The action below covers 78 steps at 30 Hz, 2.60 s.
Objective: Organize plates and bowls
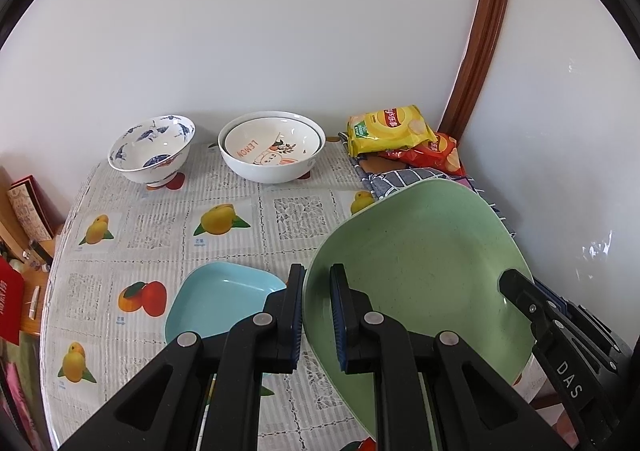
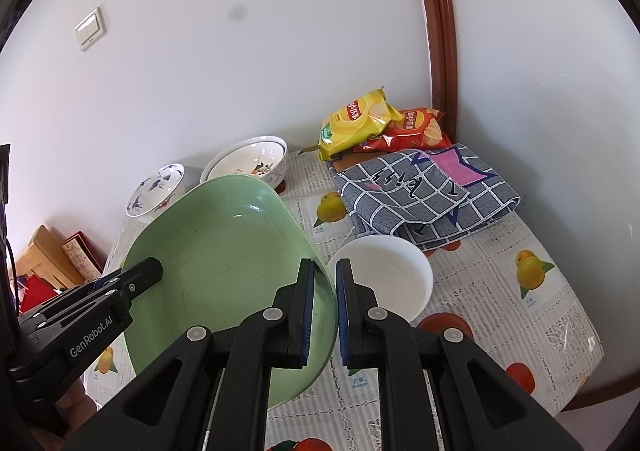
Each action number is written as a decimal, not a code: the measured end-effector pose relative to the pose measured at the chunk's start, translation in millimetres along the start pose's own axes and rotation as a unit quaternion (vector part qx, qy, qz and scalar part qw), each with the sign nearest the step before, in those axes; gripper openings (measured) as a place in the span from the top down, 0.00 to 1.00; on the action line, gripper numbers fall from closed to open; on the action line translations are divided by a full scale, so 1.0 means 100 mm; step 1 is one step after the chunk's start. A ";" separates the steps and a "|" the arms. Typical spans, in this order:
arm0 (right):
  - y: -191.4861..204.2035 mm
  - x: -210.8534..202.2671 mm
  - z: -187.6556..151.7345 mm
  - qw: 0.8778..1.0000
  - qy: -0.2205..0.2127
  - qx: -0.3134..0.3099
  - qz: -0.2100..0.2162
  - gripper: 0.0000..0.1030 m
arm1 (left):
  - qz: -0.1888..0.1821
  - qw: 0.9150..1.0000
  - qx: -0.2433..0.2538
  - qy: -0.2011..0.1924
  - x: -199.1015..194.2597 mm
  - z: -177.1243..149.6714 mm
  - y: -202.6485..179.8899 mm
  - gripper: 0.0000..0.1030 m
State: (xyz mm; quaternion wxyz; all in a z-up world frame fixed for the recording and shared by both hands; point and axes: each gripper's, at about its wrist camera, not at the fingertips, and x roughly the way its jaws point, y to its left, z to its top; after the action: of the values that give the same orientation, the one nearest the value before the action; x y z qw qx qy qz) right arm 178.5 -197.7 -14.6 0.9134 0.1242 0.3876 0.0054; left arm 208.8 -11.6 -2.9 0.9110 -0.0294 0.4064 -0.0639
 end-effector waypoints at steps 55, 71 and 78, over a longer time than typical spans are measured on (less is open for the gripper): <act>0.48 0.22 0.01 0.999 0.015 -0.034 0.003 0.89 | 0.011 0.999 -0.033 0.006 0.08 -0.02 0.53 0.88; 0.86 0.59 -0.15 0.997 0.050 -0.060 0.012 0.89 | 0.026 0.997 -0.065 0.030 0.31 -0.13 1.03 0.88; 1.02 0.79 -0.23 0.995 0.070 -0.073 0.013 0.89 | 0.036 0.995 -0.079 0.045 0.44 -0.19 1.23 0.88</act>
State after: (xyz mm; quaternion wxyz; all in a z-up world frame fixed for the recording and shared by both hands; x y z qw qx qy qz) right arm 225.7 -85.6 -62.5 0.8905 0.0618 0.4475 0.0544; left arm 234.9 103.6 -60.8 0.8883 -0.0840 0.4516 -0.0001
